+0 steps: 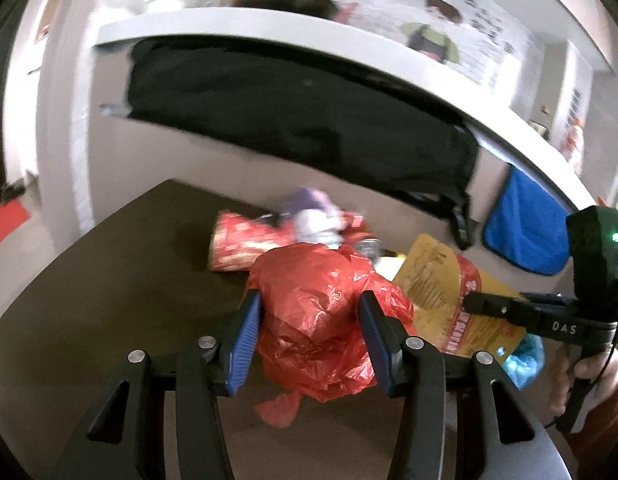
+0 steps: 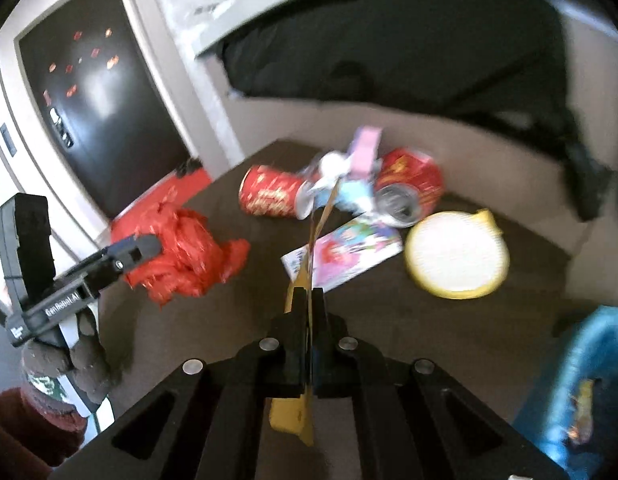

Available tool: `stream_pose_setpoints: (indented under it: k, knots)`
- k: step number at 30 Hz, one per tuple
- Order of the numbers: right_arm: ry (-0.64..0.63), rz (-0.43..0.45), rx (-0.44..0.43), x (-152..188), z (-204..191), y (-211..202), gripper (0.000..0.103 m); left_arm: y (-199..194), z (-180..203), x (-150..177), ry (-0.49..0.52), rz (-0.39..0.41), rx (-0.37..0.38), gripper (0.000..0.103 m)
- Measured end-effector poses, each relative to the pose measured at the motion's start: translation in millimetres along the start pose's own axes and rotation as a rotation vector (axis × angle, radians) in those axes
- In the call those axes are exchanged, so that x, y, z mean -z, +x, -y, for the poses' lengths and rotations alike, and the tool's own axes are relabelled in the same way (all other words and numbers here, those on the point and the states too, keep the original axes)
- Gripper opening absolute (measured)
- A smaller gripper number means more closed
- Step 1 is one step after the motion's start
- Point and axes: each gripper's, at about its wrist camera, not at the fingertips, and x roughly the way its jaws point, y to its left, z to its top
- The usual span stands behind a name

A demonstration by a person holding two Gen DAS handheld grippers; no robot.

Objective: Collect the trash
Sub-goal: 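Carry the red bag and yellow pouch with both tools over the bin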

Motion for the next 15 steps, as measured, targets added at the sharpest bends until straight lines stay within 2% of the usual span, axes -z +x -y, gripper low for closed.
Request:
stream_pose_setpoints:
  k: [10, 15]
  knots:
    - [0.063, 0.159, 0.101, 18.1, 61.5, -93.5, 0.001, 9.4, 113.2, -17.9, 0.137, 0.021, 0.102, 0.05]
    - [0.109, 0.271, 0.231, 29.8, 104.6, -161.1, 0.001, 26.0, 183.9, -21.8, 0.223, 0.027, 0.179, 0.05]
